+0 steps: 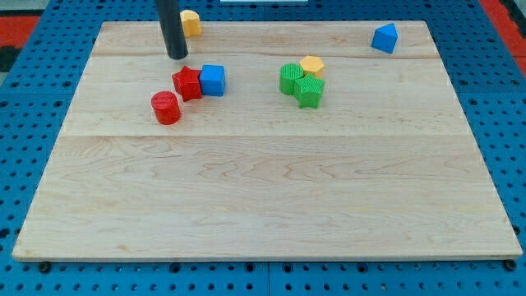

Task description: Place the yellow heart close to the yellow hexagon

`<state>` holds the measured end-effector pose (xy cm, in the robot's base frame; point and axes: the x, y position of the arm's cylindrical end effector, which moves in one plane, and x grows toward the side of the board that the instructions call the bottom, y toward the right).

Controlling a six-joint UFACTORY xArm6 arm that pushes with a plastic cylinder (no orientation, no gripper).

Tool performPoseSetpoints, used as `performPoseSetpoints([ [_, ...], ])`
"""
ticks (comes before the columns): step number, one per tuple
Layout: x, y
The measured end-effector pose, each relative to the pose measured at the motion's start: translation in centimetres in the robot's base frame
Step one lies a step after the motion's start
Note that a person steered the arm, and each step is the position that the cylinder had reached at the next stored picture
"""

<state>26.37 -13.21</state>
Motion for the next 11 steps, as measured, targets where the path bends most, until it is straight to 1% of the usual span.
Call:
performPoseSetpoints([
  [1,0.4,5.7],
  [2,2.8,7.7],
  [4,6.5,3.7],
  [5,8.7,3.4],
  [6,9.2,3.6],
  [7,7.1,3.4],
  [8,3.8,2.4],
  [10,-4.2,-5.6],
  [11,-7.2,-5.9],
])
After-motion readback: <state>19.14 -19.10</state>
